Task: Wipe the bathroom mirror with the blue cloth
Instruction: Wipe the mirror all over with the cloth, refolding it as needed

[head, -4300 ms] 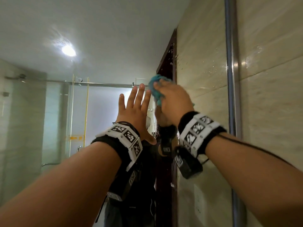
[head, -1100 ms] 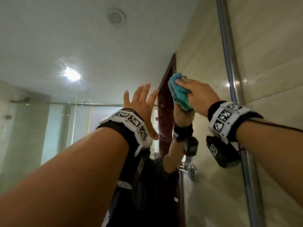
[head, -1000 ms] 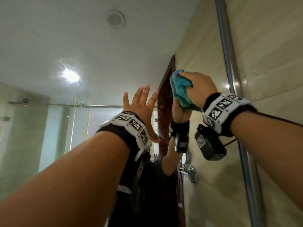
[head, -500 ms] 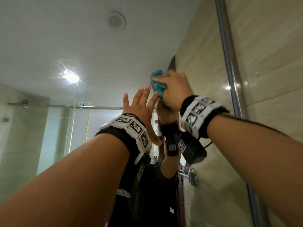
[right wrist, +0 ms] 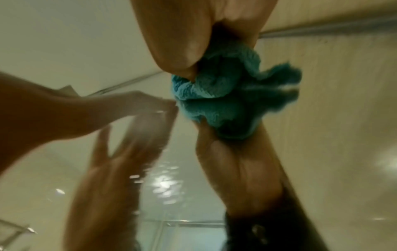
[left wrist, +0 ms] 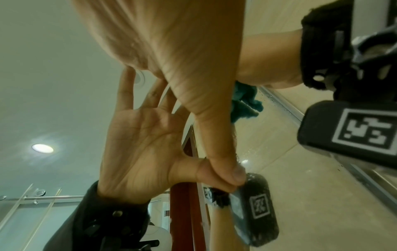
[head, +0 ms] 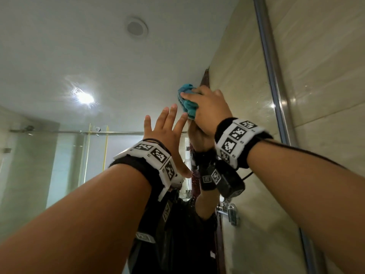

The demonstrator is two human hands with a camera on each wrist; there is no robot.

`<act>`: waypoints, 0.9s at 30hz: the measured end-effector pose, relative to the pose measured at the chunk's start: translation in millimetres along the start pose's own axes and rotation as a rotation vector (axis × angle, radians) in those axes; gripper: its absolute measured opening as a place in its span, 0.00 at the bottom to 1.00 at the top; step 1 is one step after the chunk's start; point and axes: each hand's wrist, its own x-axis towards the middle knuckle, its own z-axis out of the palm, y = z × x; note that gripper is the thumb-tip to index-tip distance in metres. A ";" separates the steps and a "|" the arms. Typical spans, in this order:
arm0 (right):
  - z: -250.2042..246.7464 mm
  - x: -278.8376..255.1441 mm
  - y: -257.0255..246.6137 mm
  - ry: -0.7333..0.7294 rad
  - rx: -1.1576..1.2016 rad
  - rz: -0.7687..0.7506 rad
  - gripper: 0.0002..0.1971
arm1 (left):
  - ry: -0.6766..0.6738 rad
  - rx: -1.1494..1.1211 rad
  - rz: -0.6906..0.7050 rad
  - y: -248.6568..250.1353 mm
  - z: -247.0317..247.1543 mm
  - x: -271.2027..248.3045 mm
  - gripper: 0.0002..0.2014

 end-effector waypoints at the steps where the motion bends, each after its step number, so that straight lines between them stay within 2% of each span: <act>1: -3.6 4.9 12.6 0.001 0.044 0.031 0.27 | 0.003 0.001 0.001 -0.1 0.2 0.3 0.76; 3: -12.4 13.0 48.5 0.066 0.088 0.168 0.27 | 0.016 0.002 0.006 -0.6 1.8 0.4 0.76; 6: -23.6 13.6 94.0 0.166 0.026 0.437 0.25 | 0.030 0.003 0.007 -2.6 4.7 1.6 0.75; 8: -22.6 9.7 97.1 0.153 0.049 0.508 0.25 | 0.026 0.003 0.003 -2.4 4.3 2.5 0.75; 13: -0.7 -9.2 65.4 0.120 0.032 0.159 0.30 | 0.022 0.009 -0.018 -0.4 1.9 5.4 0.77; 15: -3.3 -2.5 80.4 0.133 0.083 0.165 0.29 | 0.024 0.019 -0.017 0.6 1.2 4.7 0.77; 21: -40.3 -2.5 126.3 0.099 0.034 0.457 0.26 | 0.005 0.017 -0.012 -0.8 1.1 3.4 0.76; 24: -39.1 -15.2 110.3 0.094 0.156 0.365 0.25 | 0.002 0.011 -0.012 0.1 1.2 4.0 0.76; 27: -36.2 -26.1 97.0 0.015 0.293 0.243 0.24 | 0.002 0.004 -0.029 1.6 -0.1 3.4 0.77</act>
